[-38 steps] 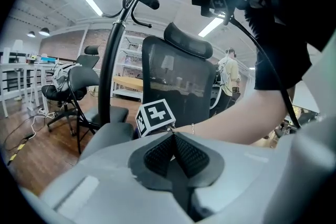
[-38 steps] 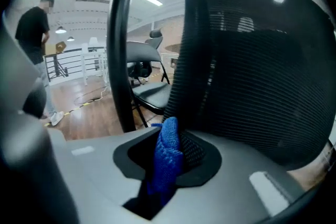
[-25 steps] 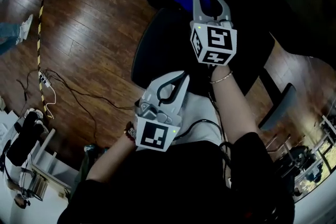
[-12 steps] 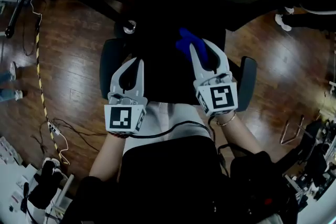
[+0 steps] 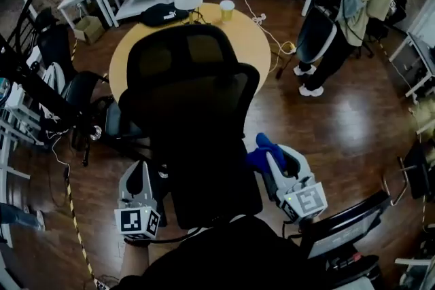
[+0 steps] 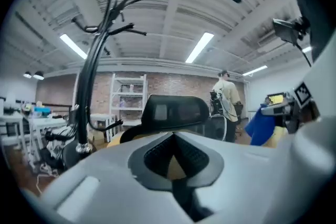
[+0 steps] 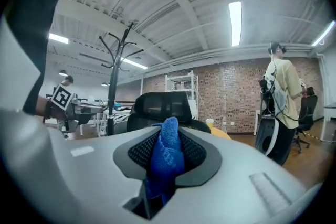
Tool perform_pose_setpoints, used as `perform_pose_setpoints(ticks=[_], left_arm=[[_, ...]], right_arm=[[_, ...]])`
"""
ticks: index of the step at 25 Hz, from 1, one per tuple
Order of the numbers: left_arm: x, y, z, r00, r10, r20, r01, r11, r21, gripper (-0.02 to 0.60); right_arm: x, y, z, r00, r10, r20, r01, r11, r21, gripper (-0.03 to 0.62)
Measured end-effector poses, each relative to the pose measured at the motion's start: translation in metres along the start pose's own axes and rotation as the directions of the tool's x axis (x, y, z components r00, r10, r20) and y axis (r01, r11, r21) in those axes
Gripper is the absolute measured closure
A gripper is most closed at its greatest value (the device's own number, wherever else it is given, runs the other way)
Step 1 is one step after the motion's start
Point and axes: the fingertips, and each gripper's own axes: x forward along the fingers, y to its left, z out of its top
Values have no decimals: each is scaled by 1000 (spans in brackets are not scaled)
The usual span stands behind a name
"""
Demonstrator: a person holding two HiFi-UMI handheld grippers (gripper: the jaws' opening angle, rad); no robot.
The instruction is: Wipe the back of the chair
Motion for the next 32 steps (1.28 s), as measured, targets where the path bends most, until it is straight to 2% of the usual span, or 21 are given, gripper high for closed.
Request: perform_pose_setpoints(ticks=[1,3,4,6,8,12,14,19,23,27,32], left_arm=[[5,-15,14,999,-33,6,33,999,35,574],[15,-40,36,995,-100,15,100,995,19,574],[19,-49,45,991,-130,26,130,991,-25,574],[23,-59,59,985,-160,67,168,976,-136,574],[19,-58,69,985,-142,102,159,970,-183,574],[-3,-47,81,986,-106,127,117,989,-85,574],[-12,-41,85,986,-94,135,105,992,-74,574],[-26,-25,72,992,-26,126,43,990,-135,574],[-33,-20,66,994,-38,99,52,988,-142,574],[-37,-26,72,994,-55,94,69,986,-153,574],[-35,-24,63,995,-42,94,57,985,-163,574]], right_arm=[[-6,-8,10,999,-43,19,42,999,24,510],[-11,-14,30,992,-100,76,93,991,92,511],[-8,-11,39,989,-103,109,90,989,119,511],[6,1,55,986,-59,153,39,991,126,513],[21,18,62,988,9,154,-25,995,98,514],[28,39,64,990,61,128,-68,996,50,520],[31,43,67,989,74,131,-81,996,47,520],[41,55,75,980,127,156,-129,992,2,520],[42,69,83,974,145,175,-145,989,-13,520],[34,68,85,979,136,153,-137,991,-4,520],[48,71,77,977,149,152,-150,989,-2,520]])
